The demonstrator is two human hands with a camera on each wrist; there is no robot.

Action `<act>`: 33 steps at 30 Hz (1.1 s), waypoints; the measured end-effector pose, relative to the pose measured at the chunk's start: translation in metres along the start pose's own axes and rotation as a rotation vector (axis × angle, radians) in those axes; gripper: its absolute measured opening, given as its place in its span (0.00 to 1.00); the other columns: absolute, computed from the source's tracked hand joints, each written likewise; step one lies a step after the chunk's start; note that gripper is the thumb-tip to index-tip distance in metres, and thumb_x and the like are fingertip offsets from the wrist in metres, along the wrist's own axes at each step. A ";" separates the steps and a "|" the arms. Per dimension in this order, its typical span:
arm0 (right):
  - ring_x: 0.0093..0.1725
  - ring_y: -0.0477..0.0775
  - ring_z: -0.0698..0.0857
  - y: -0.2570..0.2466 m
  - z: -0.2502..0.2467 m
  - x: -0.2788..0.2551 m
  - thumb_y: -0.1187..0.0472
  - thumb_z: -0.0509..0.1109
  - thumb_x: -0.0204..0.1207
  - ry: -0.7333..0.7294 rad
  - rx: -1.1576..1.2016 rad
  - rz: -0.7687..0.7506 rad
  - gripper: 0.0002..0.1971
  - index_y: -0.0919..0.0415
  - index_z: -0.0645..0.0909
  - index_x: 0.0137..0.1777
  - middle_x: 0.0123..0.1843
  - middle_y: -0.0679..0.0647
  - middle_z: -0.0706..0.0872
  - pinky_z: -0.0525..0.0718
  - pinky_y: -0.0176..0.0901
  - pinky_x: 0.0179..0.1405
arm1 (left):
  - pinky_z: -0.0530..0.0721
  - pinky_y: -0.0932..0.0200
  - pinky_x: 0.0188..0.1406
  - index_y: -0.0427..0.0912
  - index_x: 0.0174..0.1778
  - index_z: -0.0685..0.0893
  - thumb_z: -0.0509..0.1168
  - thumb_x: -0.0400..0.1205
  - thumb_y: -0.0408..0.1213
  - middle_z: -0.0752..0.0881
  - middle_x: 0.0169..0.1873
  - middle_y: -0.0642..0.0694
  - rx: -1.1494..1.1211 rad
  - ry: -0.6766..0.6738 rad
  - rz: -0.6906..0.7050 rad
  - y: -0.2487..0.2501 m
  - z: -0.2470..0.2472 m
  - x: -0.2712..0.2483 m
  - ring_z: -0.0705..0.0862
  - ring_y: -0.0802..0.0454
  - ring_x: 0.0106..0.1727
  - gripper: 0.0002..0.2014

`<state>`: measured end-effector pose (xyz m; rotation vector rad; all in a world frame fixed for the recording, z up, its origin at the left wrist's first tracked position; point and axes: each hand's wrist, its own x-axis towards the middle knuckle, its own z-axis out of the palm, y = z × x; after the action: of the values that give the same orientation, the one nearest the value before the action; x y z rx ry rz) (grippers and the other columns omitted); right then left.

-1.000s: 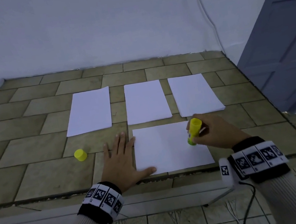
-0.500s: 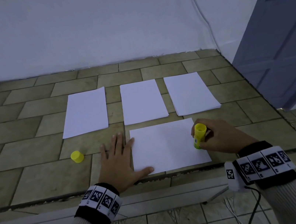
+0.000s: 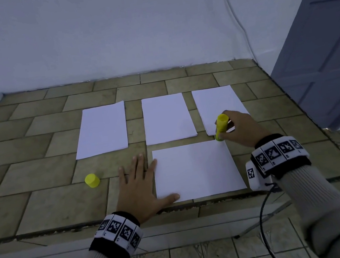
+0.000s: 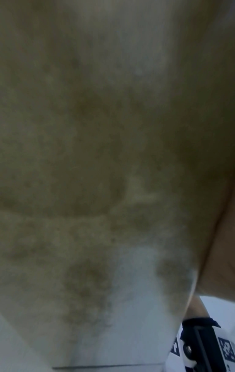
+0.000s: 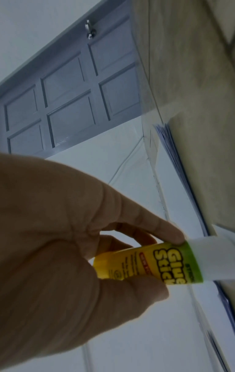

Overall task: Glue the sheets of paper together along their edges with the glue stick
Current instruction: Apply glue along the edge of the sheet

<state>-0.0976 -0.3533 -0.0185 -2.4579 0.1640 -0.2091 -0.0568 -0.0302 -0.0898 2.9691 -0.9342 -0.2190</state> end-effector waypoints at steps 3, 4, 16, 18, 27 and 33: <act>0.41 0.52 0.84 0.001 -0.003 -0.003 0.64 0.79 0.68 0.072 0.007 0.084 0.17 0.60 0.78 0.53 0.43 0.52 0.85 0.80 0.32 0.38 | 0.36 0.31 0.81 0.52 0.86 0.42 0.30 0.59 0.89 0.36 0.85 0.42 -0.009 0.006 0.005 0.000 -0.001 0.000 0.33 0.45 0.85 0.63; 0.40 0.51 0.84 0.003 -0.006 -0.005 0.61 0.80 0.68 0.087 -0.017 0.124 0.19 0.57 0.76 0.56 0.43 0.52 0.84 0.79 0.34 0.36 | 0.36 0.31 0.81 0.52 0.86 0.41 0.30 0.59 0.88 0.36 0.85 0.42 0.000 -0.001 0.005 0.000 -0.001 0.000 0.32 0.46 0.85 0.63; 0.48 0.51 0.79 0.027 -0.033 -0.033 0.56 0.75 0.72 -0.170 -0.403 0.357 0.19 0.58 0.80 0.62 0.57 0.56 0.86 0.75 0.41 0.45 | 0.34 0.32 0.81 0.51 0.86 0.40 0.28 0.59 0.88 0.35 0.85 0.41 -0.002 -0.002 0.015 0.000 -0.002 -0.001 0.31 0.45 0.84 0.62; 0.47 0.55 0.79 0.032 -0.037 -0.034 0.59 0.76 0.73 -0.015 -0.273 0.408 0.19 0.62 0.77 0.61 0.55 0.59 0.84 0.73 0.43 0.44 | 0.34 0.32 0.80 0.51 0.86 0.40 0.27 0.60 0.87 0.35 0.85 0.41 0.001 0.003 0.022 0.000 -0.001 0.000 0.32 0.44 0.85 0.62; 0.48 0.59 0.77 0.049 -0.035 -0.032 0.62 0.77 0.72 0.313 -0.082 0.551 0.22 0.71 0.74 0.61 0.56 0.68 0.83 0.73 0.47 0.45 | 0.37 0.31 0.81 0.46 0.87 0.45 0.27 0.65 0.85 0.41 0.85 0.39 -0.005 0.028 0.037 -0.001 0.001 -0.001 0.37 0.44 0.85 0.60; 0.46 0.61 0.79 0.051 -0.035 -0.033 0.61 0.78 0.71 0.300 -0.062 0.607 0.19 0.70 0.76 0.57 0.48 0.64 0.82 0.73 0.46 0.43 | 0.36 0.32 0.81 0.45 0.87 0.45 0.25 0.64 0.84 0.40 0.85 0.40 -0.010 0.027 0.034 -0.001 0.000 -0.001 0.35 0.45 0.85 0.60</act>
<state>-0.1394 -0.4081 -0.0268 -2.3010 1.0361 -0.3026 -0.0567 -0.0289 -0.0900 2.9364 -0.9770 -0.1824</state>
